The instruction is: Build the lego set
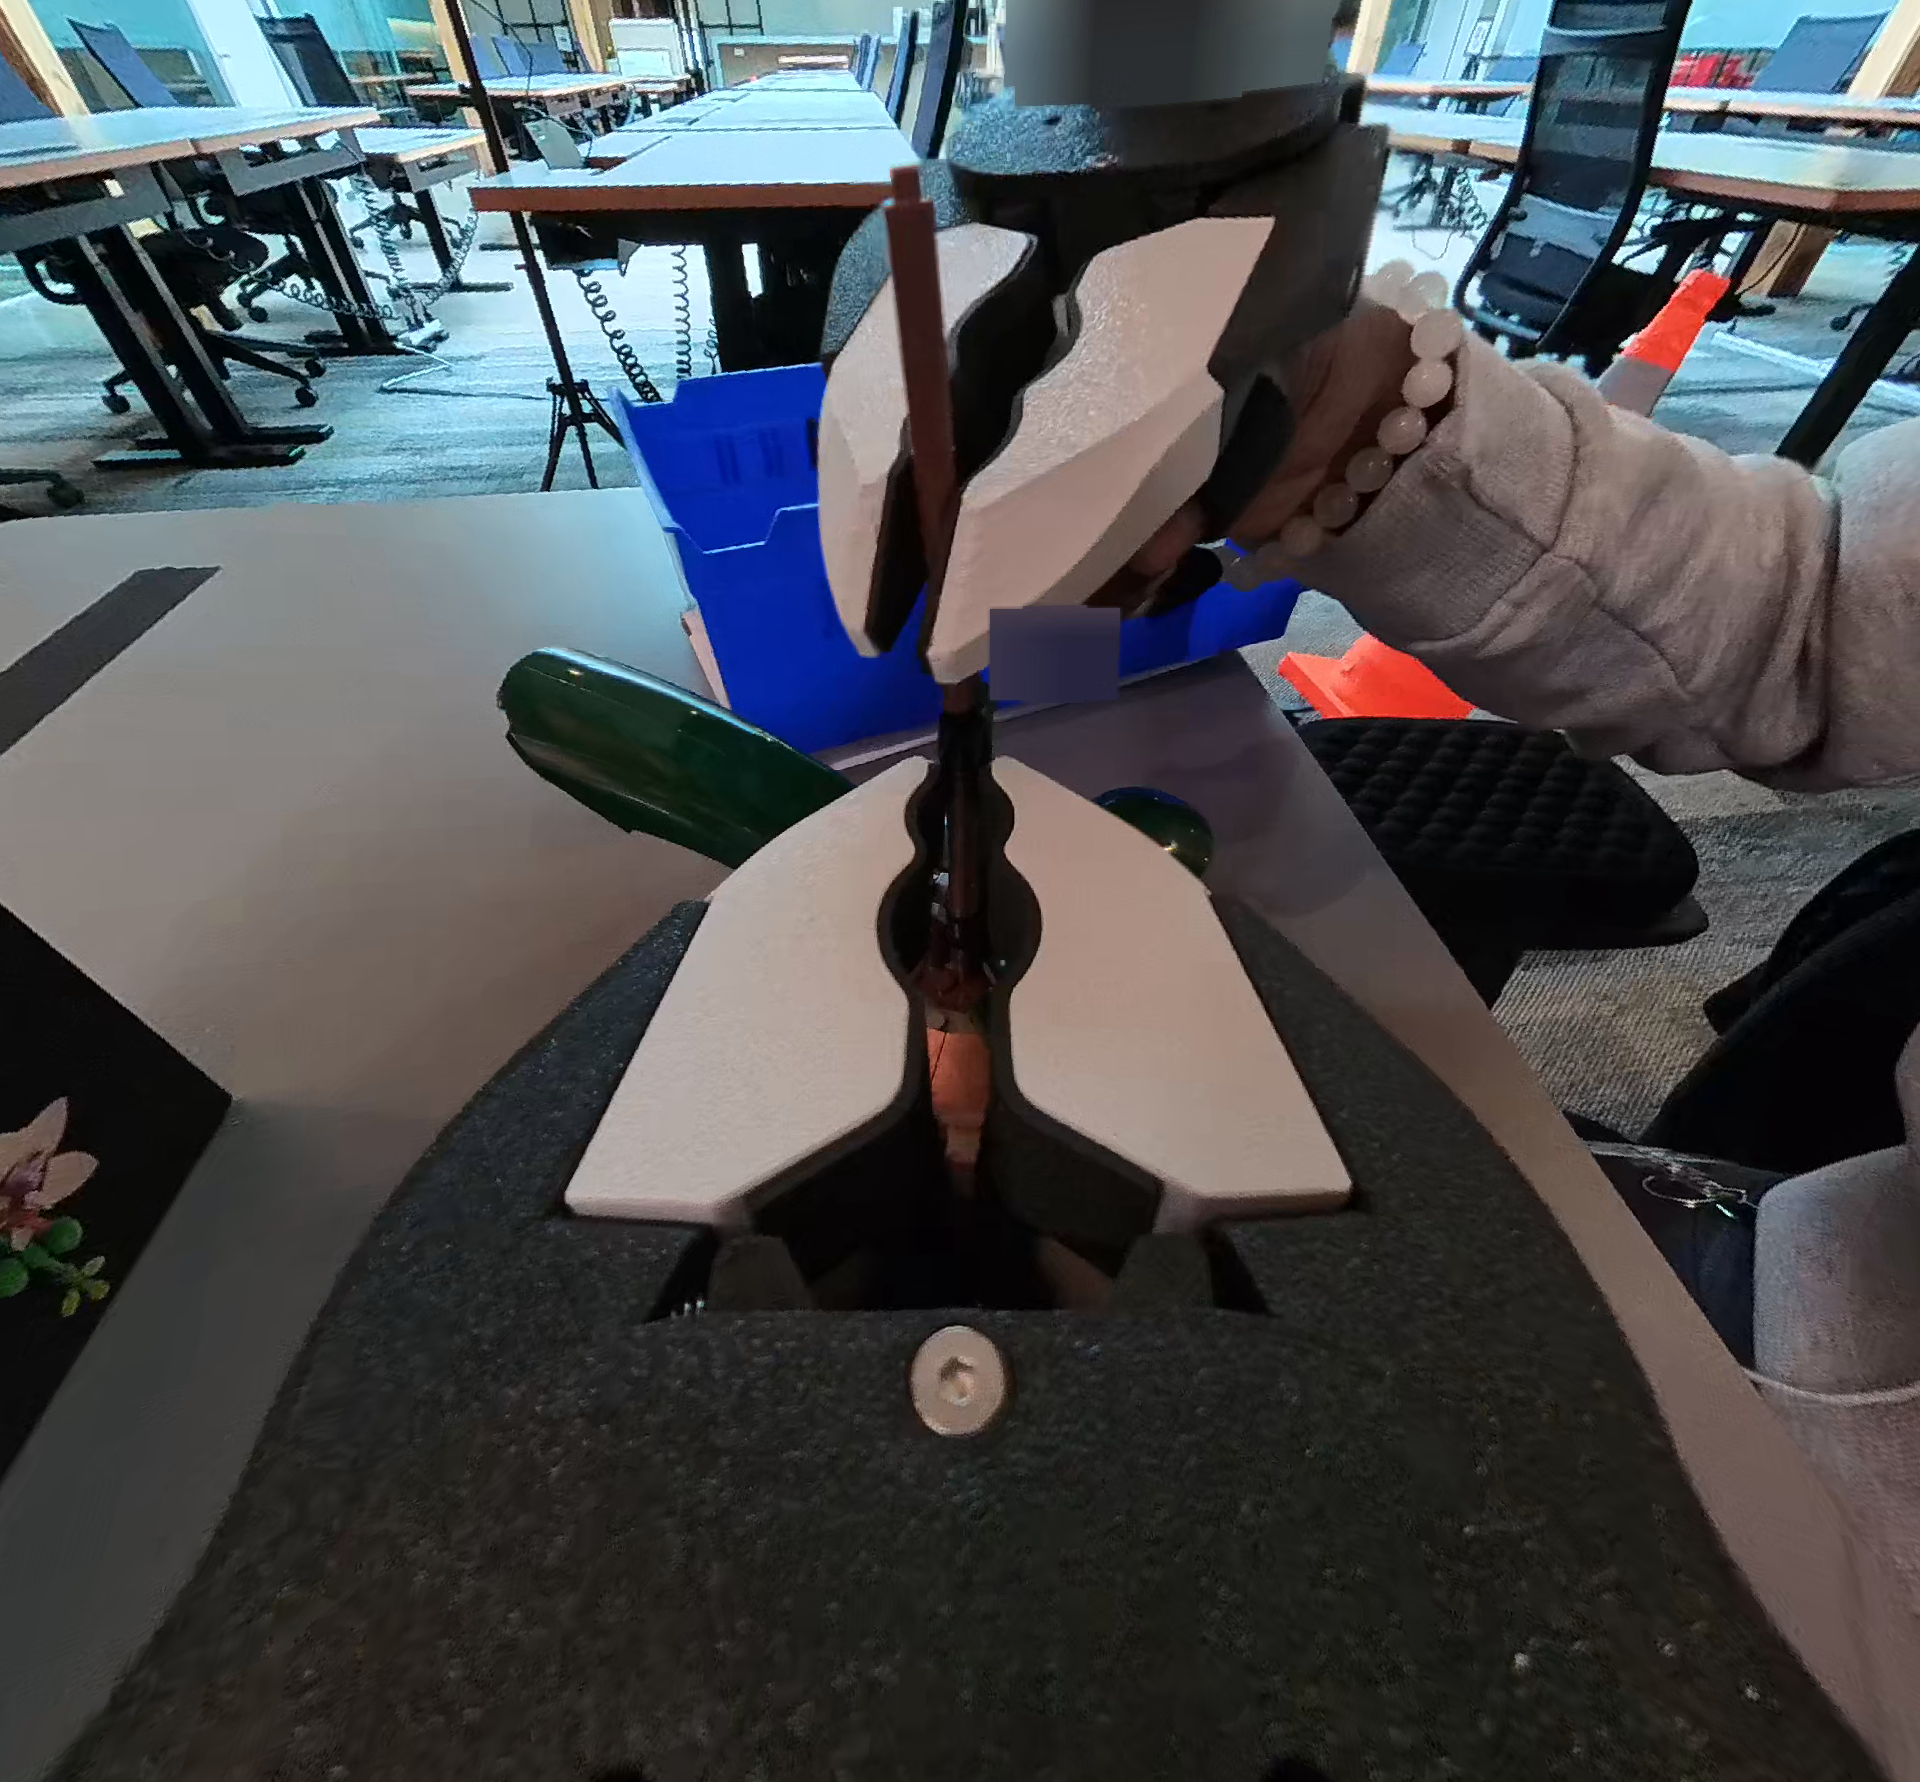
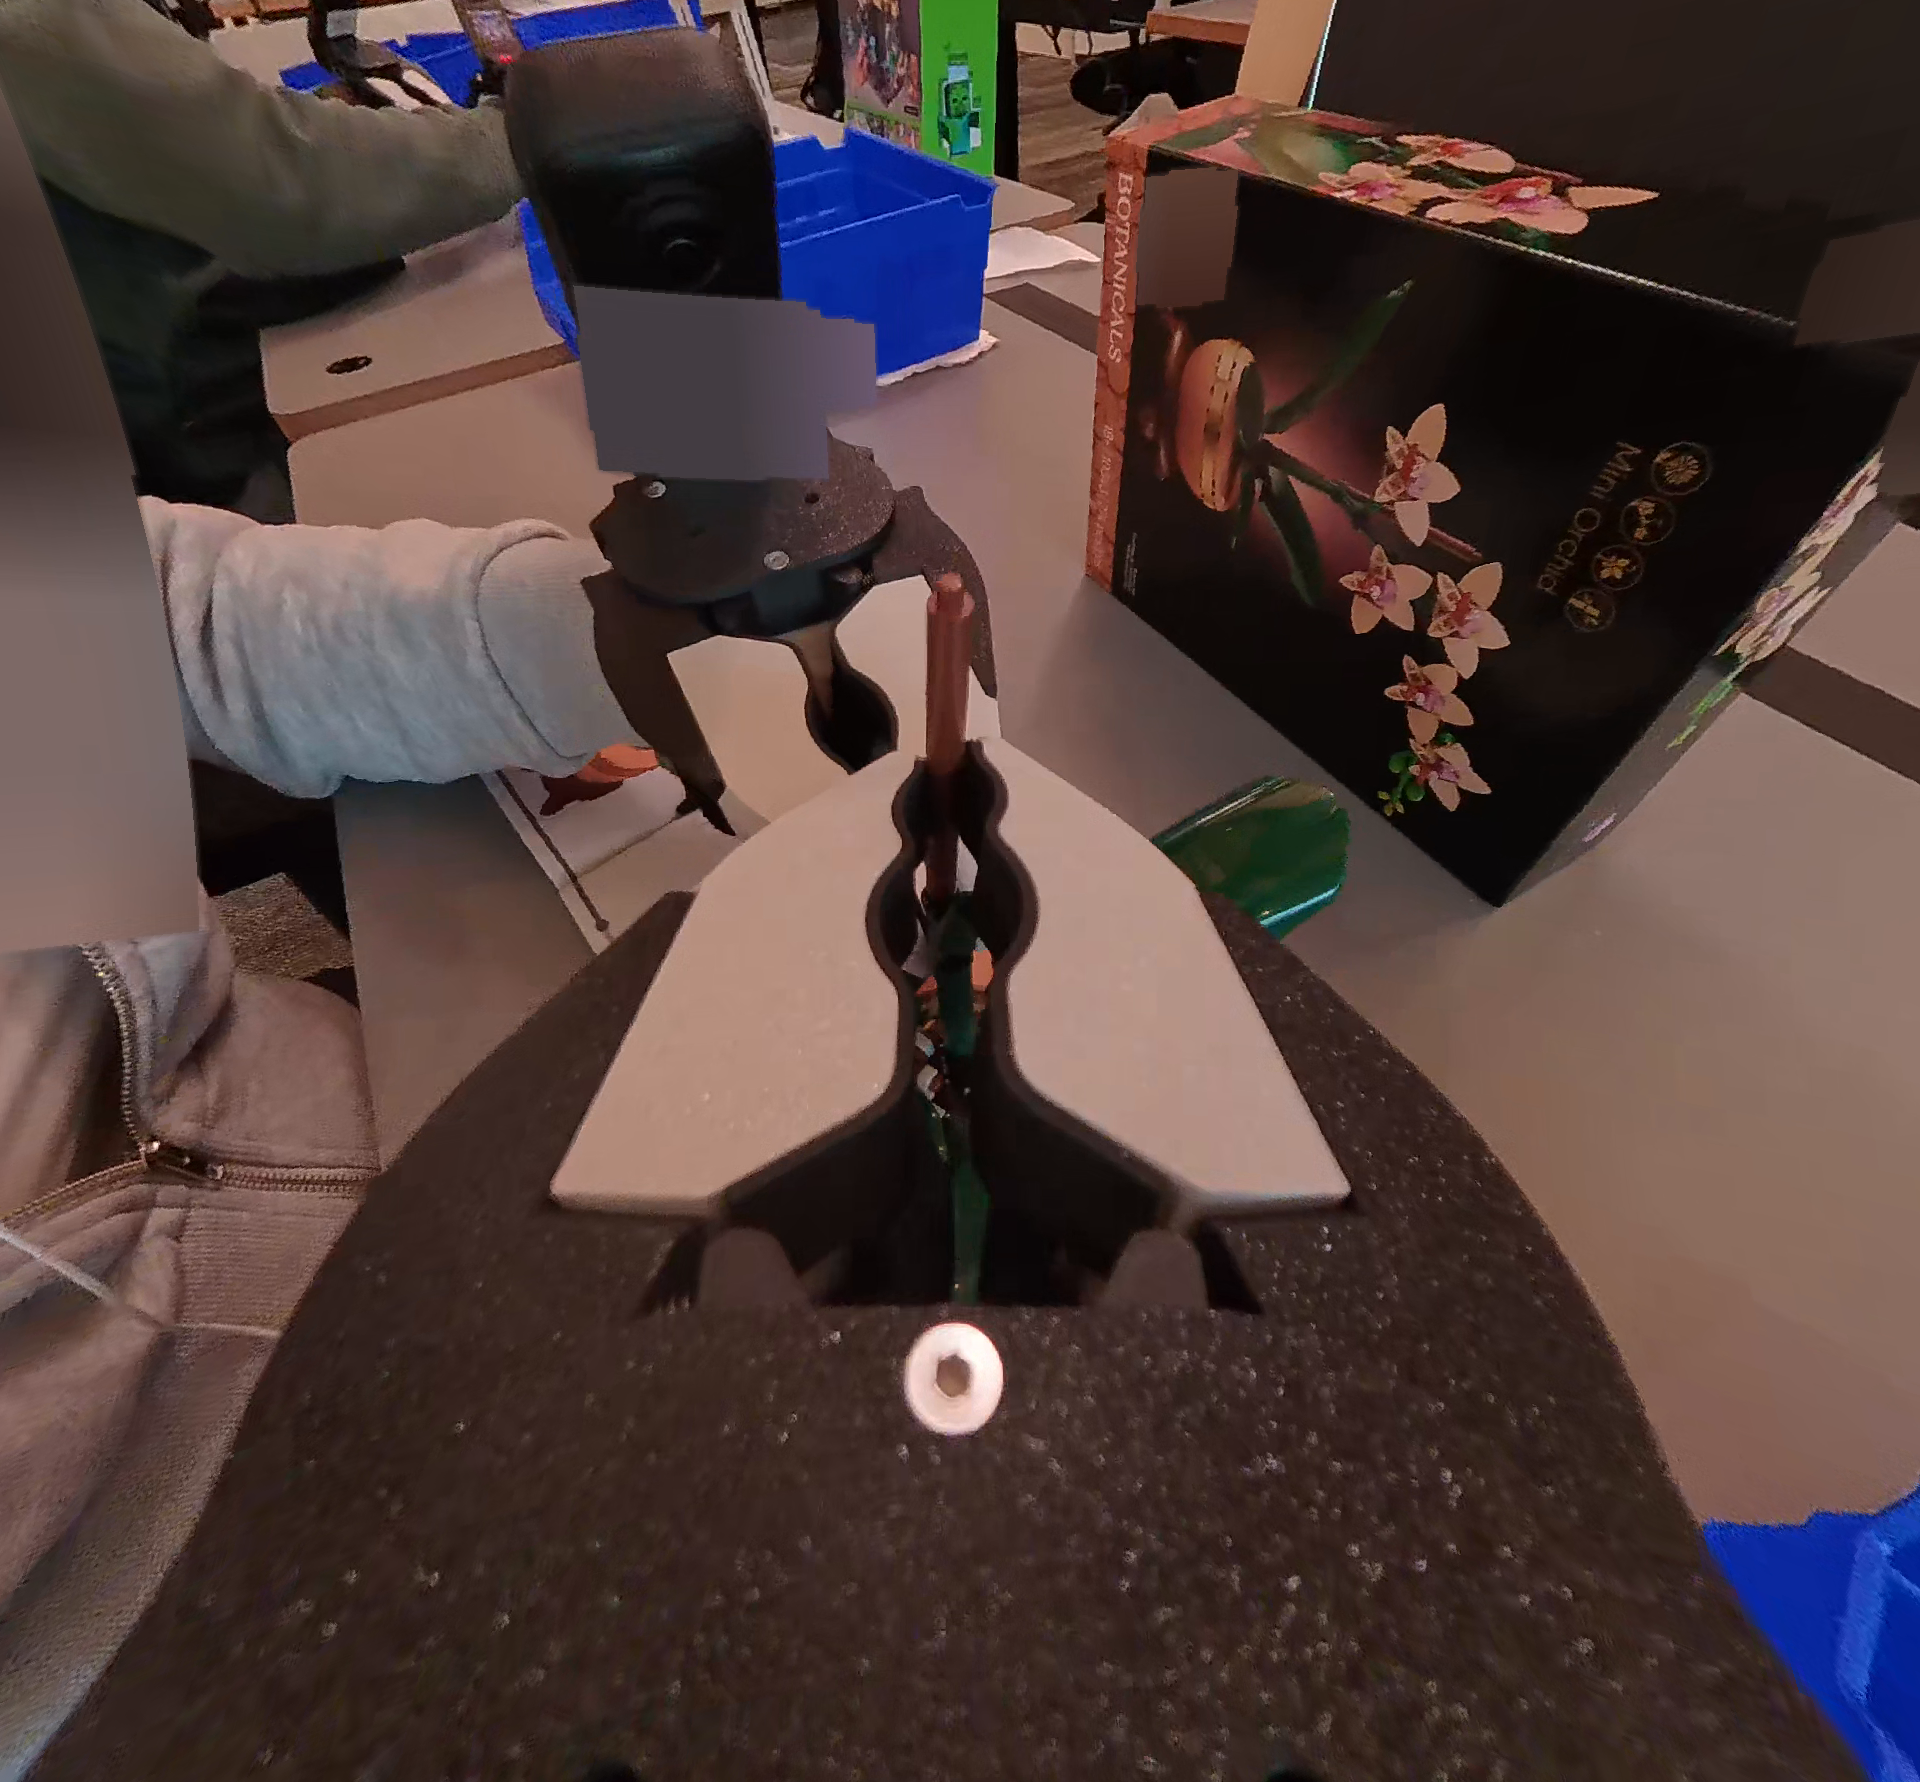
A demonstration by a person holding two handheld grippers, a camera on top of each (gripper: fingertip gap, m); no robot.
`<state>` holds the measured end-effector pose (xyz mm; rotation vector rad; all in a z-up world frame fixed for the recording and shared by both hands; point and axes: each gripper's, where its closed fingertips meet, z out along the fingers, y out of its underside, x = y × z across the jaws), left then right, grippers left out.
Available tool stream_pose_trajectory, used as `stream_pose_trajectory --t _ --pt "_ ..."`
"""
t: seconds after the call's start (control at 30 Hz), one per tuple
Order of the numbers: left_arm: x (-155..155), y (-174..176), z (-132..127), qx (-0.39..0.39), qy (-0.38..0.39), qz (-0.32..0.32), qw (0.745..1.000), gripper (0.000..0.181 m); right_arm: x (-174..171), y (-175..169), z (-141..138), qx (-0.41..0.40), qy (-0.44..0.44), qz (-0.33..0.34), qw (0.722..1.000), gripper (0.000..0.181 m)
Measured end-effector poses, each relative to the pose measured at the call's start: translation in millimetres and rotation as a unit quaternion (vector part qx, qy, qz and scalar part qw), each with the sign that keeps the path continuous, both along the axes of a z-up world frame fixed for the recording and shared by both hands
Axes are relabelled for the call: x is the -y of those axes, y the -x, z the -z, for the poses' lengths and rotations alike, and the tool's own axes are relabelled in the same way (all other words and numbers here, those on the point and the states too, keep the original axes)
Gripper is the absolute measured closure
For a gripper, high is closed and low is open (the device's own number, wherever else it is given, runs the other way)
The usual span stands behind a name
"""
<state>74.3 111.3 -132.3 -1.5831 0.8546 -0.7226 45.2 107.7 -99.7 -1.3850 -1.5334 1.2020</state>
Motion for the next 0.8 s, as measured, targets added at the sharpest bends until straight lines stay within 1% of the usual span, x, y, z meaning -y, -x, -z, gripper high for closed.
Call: stream_pose_trajectory --t 0.33,0.57,0.8 --pt "-1.4 0.6 -0.6 0.006 -0.003 -0.002 1.000 0.174 0.1 1.4 2.0 0.015 -0.053 0.010 0.998 0.177" --pt "-0.6 -1.4 -0.7 0.020 -0.004 0.016 1.000 0.176 -0.6 -0.1 3.6 0.023 -0.058 0.018 0.998 0.177" --pt "0.0 -0.3 -0.6 0.023 -0.003 0.019 1.000 0.177 0.1 1.3 5.0 0.027 -0.044 0.016 0.999 0.177"
